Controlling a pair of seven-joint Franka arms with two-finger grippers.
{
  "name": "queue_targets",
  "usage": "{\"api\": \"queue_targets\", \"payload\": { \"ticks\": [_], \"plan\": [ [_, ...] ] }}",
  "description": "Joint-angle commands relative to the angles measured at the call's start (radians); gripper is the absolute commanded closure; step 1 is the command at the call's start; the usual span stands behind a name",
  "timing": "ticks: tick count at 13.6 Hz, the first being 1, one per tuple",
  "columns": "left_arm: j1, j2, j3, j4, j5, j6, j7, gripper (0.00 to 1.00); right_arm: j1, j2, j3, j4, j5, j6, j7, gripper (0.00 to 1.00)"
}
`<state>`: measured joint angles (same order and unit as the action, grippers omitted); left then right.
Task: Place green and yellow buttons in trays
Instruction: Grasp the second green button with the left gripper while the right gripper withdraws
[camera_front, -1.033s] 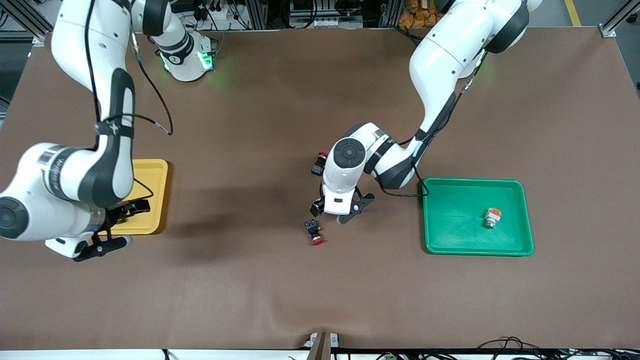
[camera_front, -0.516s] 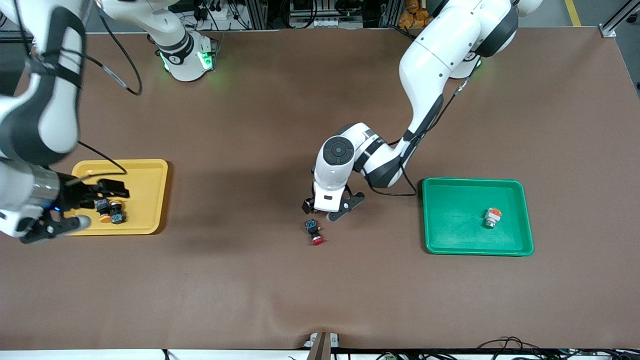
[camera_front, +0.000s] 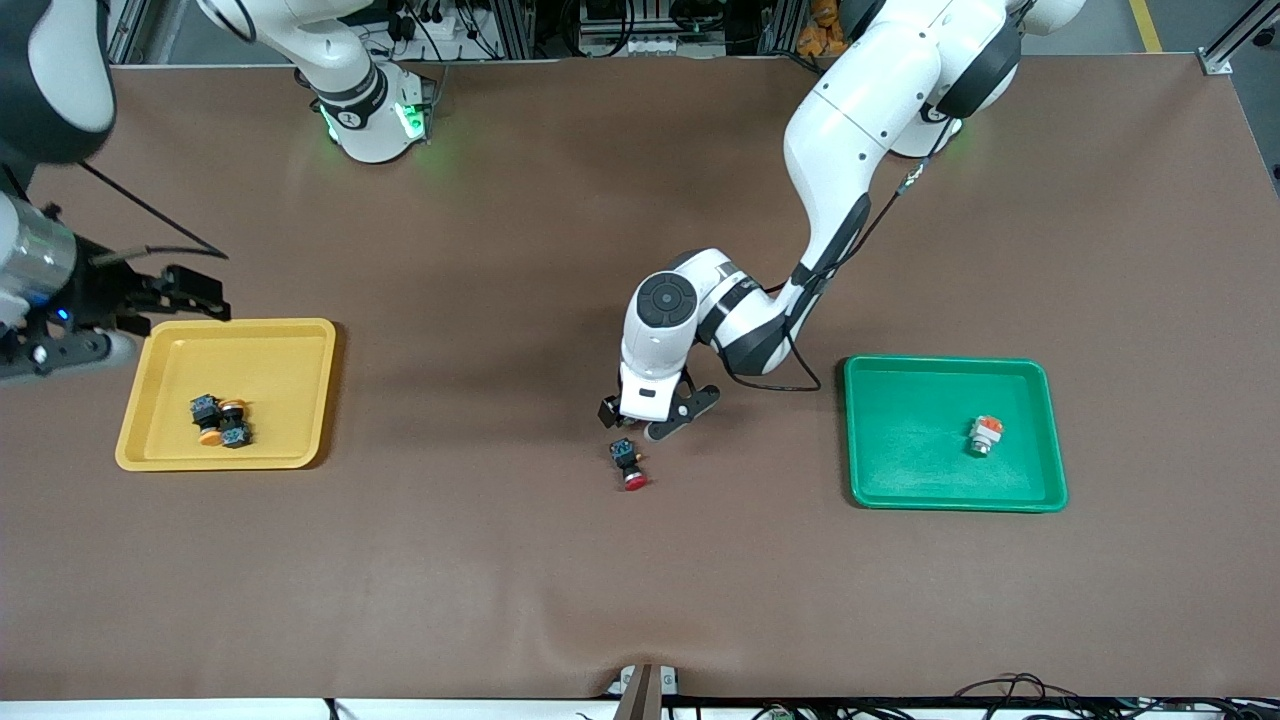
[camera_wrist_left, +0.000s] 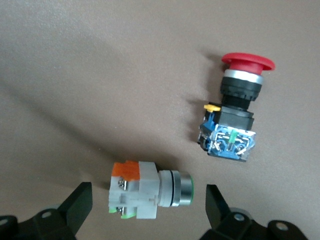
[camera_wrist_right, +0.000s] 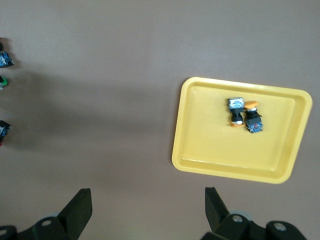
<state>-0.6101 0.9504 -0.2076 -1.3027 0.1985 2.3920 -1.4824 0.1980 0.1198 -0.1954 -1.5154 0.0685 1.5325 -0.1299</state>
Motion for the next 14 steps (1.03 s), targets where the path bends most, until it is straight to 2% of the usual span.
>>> {"api": "queue_targets", "payload": {
  "ticks": [1, 3, 6, 10, 13, 14],
  "plan": [
    [-0.02, 0.028, 0.02, 0.042, -0.002, 0.002, -0.001, 0.0, -0.101, -0.121, 0.106, -0.098, -0.045, -0.011, 0.096, 0.0],
    [-0.028, 0.036, 0.027, 0.042, -0.004, 0.004, -0.001, 0.0, -0.11, -0.158, 0.119, -0.105, -0.045, -0.052, 0.169, 0.0],
    [-0.028, 0.041, 0.027, 0.042, -0.004, 0.019, -0.001, 0.0, -0.167, -0.181, 0.182, -0.103, -0.045, -0.083, 0.248, 0.0],
    [-0.026, 0.041, 0.027, 0.04, -0.002, 0.021, -0.001, 0.0, -0.169, -0.187, 0.176, -0.095, -0.044, -0.097, 0.25, 0.0],
    [-0.022, 0.03, 0.027, 0.036, -0.005, 0.009, 0.004, 0.49, -0.17, -0.181, 0.171, -0.094, -0.044, -0.094, 0.24, 0.0],
    [-0.02, 0.022, 0.027, 0.034, -0.008, -0.002, 0.004, 0.58, -0.176, -0.175, 0.169, -0.094, -0.036, -0.095, 0.239, 0.0]
  ]
}}
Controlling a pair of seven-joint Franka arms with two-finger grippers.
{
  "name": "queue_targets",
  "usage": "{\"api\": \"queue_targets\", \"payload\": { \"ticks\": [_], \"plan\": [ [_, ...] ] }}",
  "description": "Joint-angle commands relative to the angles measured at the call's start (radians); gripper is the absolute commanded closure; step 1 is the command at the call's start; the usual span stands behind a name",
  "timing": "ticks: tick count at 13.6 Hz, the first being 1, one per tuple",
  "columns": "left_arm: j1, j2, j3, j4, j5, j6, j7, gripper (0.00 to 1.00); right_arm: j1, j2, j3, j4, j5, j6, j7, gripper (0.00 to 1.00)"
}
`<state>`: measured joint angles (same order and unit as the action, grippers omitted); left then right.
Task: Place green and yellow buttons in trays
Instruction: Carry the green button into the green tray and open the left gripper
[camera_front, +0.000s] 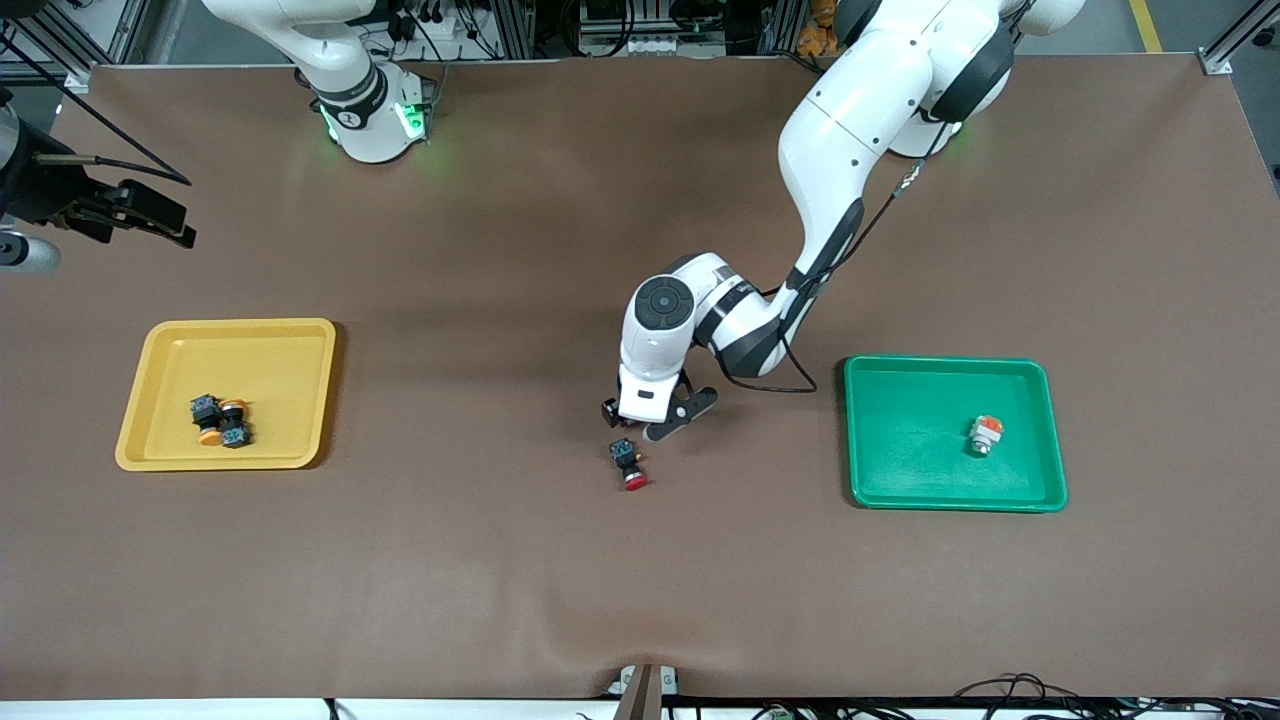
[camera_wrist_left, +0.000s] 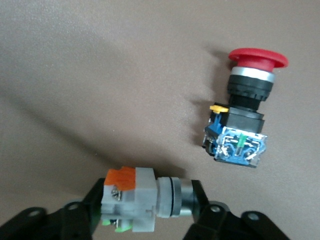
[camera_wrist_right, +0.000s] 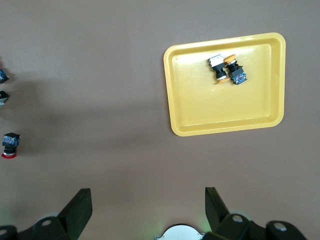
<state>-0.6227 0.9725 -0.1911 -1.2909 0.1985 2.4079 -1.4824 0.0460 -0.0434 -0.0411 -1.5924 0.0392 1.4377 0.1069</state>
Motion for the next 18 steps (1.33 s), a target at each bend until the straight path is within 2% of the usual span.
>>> {"api": "queue_targets", "payload": {
  "ticks": [1, 7, 9, 12, 15, 18],
  "plan": [
    [-0.006, -0.015, 0.01, 0.022, -0.008, -0.062, 0.004, 0.6, -0.037, -0.006, 0.015, -0.012, -0.001, 0.004, 0.0, 0.0],
    [0.118, -0.204, -0.03, 0.01, -0.013, -0.304, 0.03, 0.54, -0.113, -0.009, 0.015, -0.008, -0.004, 0.001, -0.139, 0.0],
    [0.197, -0.242, -0.054, -0.019, -0.014, -0.386, 0.158, 0.53, -0.107, -0.019, 0.02, -0.011, -0.015, -0.008, -0.141, 0.0],
    [0.309, -0.325, -0.054, -0.123, -0.007, -0.4, 0.34, 0.49, -0.103, -0.016, 0.024, 0.0, -0.016, -0.007, -0.138, 0.0],
    [0.441, -0.426, -0.054, -0.293, -0.004, -0.397, 0.534, 0.49, -0.104, -0.015, 0.023, 0.014, -0.015, -0.005, -0.141, 0.0],
    [0.558, -0.485, -0.054, -0.444, 0.001, -0.334, 0.664, 0.47, -0.097, -0.01, 0.024, 0.034, -0.009, 0.006, -0.141, 0.0]
  ]
}}
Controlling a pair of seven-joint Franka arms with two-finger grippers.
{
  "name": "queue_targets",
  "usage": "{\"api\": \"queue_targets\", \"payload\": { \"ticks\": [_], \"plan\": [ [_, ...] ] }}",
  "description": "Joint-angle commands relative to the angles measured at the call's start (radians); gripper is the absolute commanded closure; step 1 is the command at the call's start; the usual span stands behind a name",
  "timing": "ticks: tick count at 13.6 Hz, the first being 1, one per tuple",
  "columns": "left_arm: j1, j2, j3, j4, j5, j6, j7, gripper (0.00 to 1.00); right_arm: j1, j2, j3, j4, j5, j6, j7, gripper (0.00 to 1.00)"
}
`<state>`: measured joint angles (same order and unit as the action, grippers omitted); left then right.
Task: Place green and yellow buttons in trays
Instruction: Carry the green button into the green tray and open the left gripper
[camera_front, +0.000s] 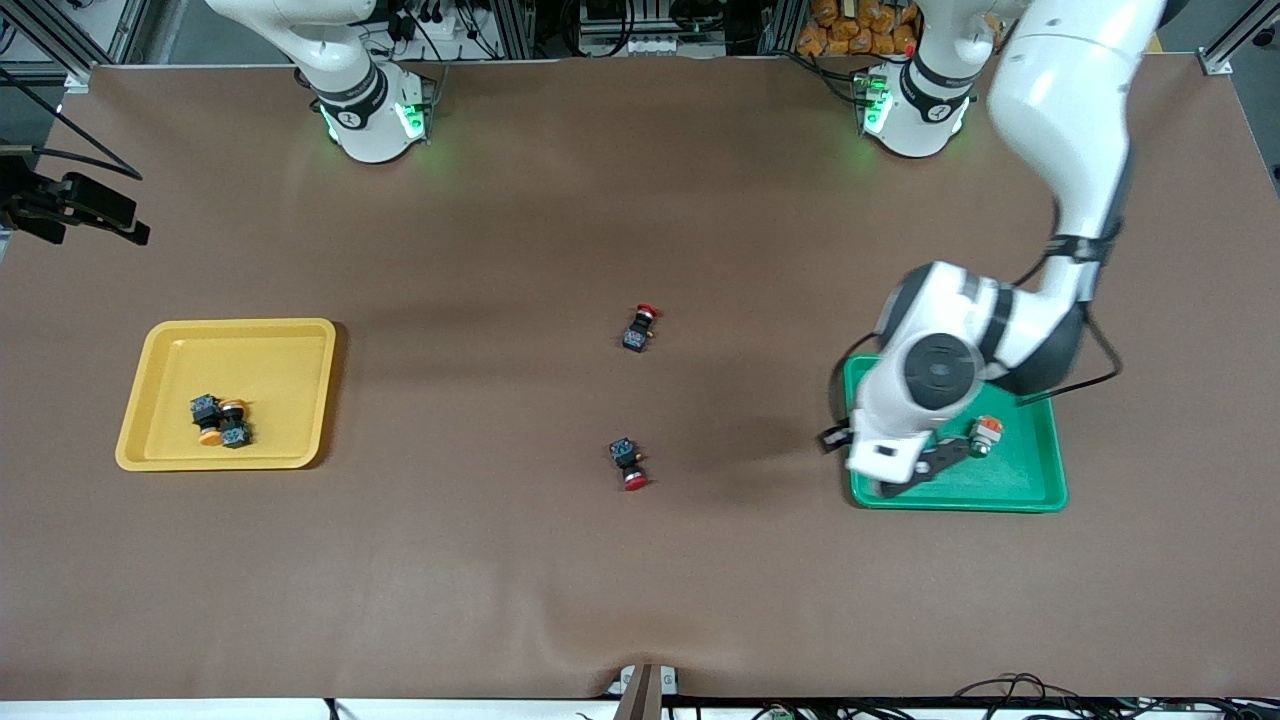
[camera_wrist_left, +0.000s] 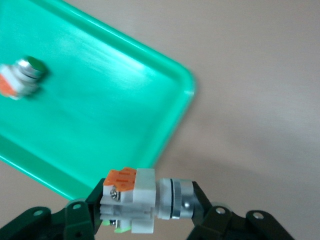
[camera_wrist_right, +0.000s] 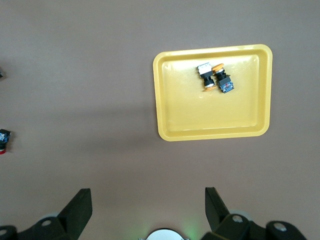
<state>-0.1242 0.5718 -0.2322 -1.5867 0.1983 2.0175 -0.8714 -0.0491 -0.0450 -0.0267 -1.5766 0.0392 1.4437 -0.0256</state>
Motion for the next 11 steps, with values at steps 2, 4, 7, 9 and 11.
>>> {"api": "queue_targets", "payload": {
  "ticks": [2, 4, 7, 9, 11],
  "plan": [
    [0.136, -0.09, -0.015, -0.257, 0.003, 0.204, 0.138, 0.41, 0.02, -0.007, 0.01, 0.032, -0.016, 0.0, -0.005, 0.0],
    [0.182, -0.092, -0.015, -0.332, 0.003, 0.347, 0.195, 0.33, 0.034, -0.006, 0.01, 0.032, -0.016, -0.006, 0.001, 0.0],
    [0.187, -0.082, -0.015, -0.337, 0.003, 0.371, 0.21, 0.0, 0.049, -0.006, 0.01, 0.03, -0.018, -0.005, 0.004, 0.0],
    [0.187, -0.085, -0.015, -0.337, 0.003, 0.371, 0.224, 0.0, 0.051, -0.004, 0.01, 0.03, -0.018, -0.003, 0.001, 0.0],
    [0.189, -0.092, -0.015, -0.337, 0.003, 0.369, 0.238, 0.0, 0.048, -0.004, 0.01, 0.032, -0.018, -0.006, -0.008, 0.0]
  ]
}}
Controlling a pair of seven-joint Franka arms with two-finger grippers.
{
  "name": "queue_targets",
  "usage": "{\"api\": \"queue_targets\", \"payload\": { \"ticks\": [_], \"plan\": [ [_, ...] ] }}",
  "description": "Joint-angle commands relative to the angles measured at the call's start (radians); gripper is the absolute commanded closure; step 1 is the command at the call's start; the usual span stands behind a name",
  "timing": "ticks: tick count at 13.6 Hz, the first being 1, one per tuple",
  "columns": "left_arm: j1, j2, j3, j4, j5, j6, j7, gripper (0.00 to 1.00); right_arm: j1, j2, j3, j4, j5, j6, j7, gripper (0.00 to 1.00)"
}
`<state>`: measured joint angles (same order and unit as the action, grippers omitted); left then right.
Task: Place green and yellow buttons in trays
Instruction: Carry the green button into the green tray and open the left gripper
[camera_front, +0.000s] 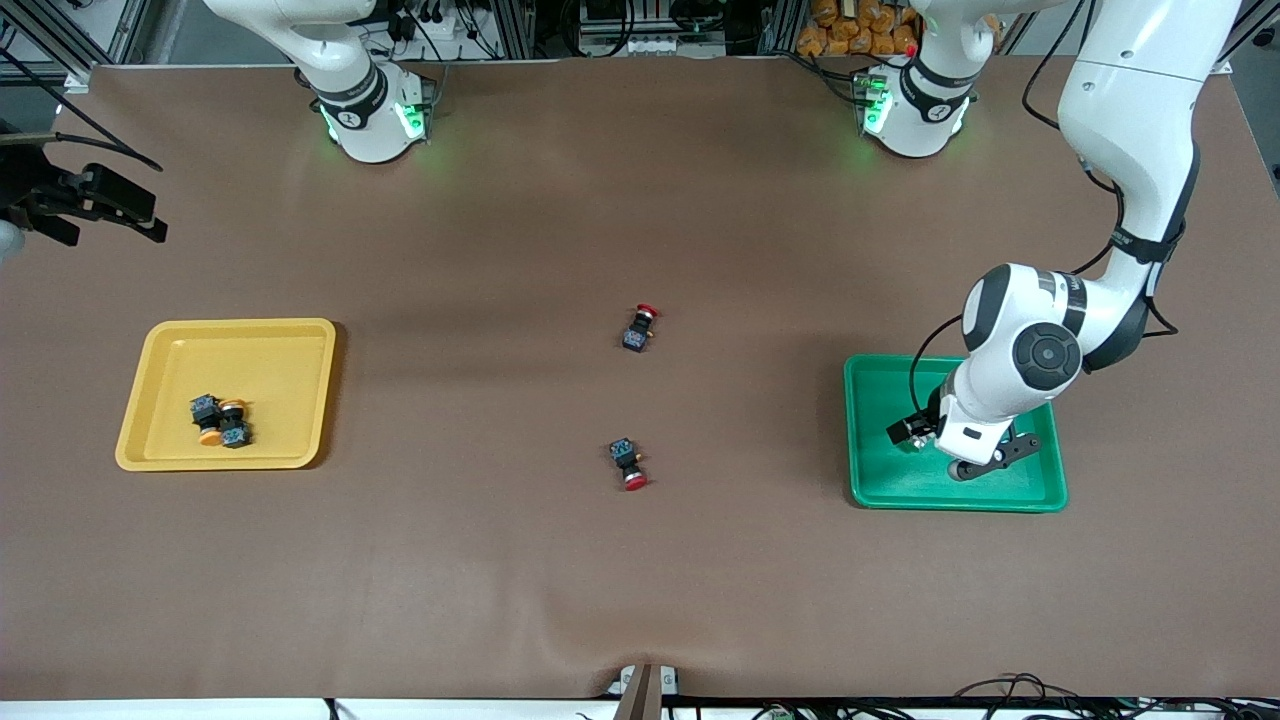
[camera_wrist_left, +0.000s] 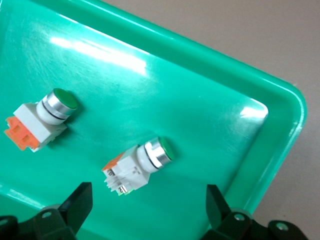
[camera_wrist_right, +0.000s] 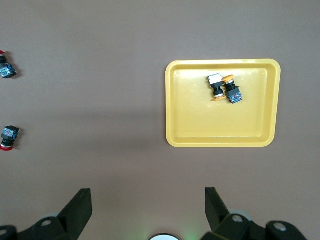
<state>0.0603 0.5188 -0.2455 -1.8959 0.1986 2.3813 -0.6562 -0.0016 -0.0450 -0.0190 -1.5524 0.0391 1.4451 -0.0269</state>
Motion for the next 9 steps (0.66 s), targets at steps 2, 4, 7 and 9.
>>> {"api": "queue_targets", "payload": {
  "ticks": [2, 4, 7, 9],
  "plan": [
    [0.006, -0.054, -0.001, -0.028, 0.001, 0.003, 0.023, 0.0, 0.0, -0.004, 0.001, 0.009, -0.018, -0.009, -0.007, 0.0],
    [0.006, -0.088, -0.003, -0.026, 0.001, -0.02, 0.03, 0.0, 0.003, -0.004, 0.002, 0.008, -0.016, -0.009, -0.007, 0.0],
    [0.007, -0.146, -0.012, -0.025, 0.001, -0.089, 0.079, 0.0, 0.006, -0.003, 0.002, 0.008, -0.016, -0.011, -0.005, 0.0],
    [0.021, -0.198, -0.012, -0.023, -0.001, -0.147, 0.133, 0.0, 0.005, -0.003, 0.002, 0.008, -0.016, -0.012, -0.005, 0.0]
  ]
}}
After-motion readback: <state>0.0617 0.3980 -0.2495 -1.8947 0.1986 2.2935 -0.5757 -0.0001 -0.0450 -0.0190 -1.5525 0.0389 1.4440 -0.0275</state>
